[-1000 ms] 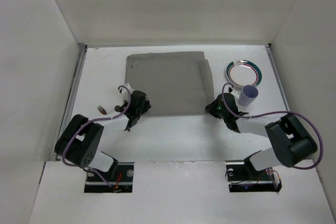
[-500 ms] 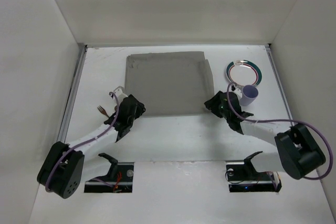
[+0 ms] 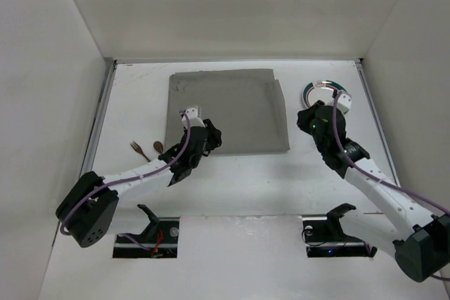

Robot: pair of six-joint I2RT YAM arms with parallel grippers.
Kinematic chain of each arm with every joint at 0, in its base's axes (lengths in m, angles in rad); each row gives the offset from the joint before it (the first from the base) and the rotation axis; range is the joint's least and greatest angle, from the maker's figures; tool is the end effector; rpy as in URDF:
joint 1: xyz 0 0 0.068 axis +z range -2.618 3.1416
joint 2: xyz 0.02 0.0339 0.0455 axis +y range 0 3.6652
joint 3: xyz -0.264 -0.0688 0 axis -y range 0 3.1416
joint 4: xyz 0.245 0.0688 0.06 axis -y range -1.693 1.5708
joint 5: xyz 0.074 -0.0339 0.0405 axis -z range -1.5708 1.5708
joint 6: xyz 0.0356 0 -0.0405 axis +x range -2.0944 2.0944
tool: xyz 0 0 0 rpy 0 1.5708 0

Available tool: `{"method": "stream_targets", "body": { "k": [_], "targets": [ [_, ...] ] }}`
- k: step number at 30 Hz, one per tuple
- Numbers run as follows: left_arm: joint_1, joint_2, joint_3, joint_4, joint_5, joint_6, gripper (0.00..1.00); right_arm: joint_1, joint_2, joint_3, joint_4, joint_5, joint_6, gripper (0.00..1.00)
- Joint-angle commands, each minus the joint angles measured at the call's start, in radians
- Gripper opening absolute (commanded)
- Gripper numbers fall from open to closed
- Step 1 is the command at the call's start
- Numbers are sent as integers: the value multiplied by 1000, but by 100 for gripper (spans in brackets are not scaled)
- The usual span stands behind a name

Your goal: Set the dinner table for one person

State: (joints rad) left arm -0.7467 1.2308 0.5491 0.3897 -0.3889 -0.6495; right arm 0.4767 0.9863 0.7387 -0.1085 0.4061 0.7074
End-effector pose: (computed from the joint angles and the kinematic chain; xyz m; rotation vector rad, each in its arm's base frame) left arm 0.2018 -0.1683 0.2238 -0.1822 1.8762 -0.6101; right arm 0.2078 0.0915 0.2946 0.4884 1.8549 0.4120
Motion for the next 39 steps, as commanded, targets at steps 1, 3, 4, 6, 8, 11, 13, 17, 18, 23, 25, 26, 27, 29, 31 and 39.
{"method": "stream_targets", "body": {
  "k": [1, 3, 4, 6, 8, 11, 13, 17, 18, 23, 25, 26, 27, 29, 31, 39],
  "targets": [
    [-13, 35, 37, 139, -21, 73, 40, -89, -29, 57, -109, 125, -71, 17],
    [-26, 55, 28, 175, -10, 80, 40, -163, -12, 82, -118, 132, -85, 17],
    [-29, 56, 20, 184, -8, 82, 40, -199, 0, 97, -112, 129, -92, 17],
    [-41, 61, 0, 207, -8, 82, 40, -262, 40, 138, -105, 128, -102, 23],
    [-44, 65, -14, 222, -8, 91, 40, -333, 80, 169, -71, 134, -95, 38],
    [-41, 62, -40, 228, -10, 88, 40, -448, 145, 217, -10, 83, -82, 52],
    [-32, 61, -47, 239, -7, 80, 41, -537, 208, 260, -3, 27, -68, 58],
    [-29, 56, -54, 245, 11, 71, 42, -681, 375, 300, 53, -99, -4, 62],
    [-29, 56, -54, 245, 15, 68, 42, -713, 421, 303, 72, -137, 15, 61],
    [-18, 49, -66, 262, 28, 65, 43, -810, 564, 287, 159, -262, 112, 59],
    [-13, 36, -72, 262, 28, 60, 43, -816, 620, 292, 164, -266, 106, 59],
    [-13, 35, -72, 264, 28, 57, 43, -823, 641, 291, 167, -270, 106, 59],
    [-13, 41, -72, 267, 28, 56, 43, -830, 663, 286, 170, -271, 112, 59],
    [-12, 62, -67, 273, 36, 56, 43, -844, 699, 281, 184, -288, 122, 58],
    [-12, 70, -64, 273, 50, 47, 43, -849, 742, 280, 217, -335, 135, 57],
    [-12, 87, -63, 287, 65, 34, 43, -844, 825, 294, 251, -405, 205, 46]
  ]
}}
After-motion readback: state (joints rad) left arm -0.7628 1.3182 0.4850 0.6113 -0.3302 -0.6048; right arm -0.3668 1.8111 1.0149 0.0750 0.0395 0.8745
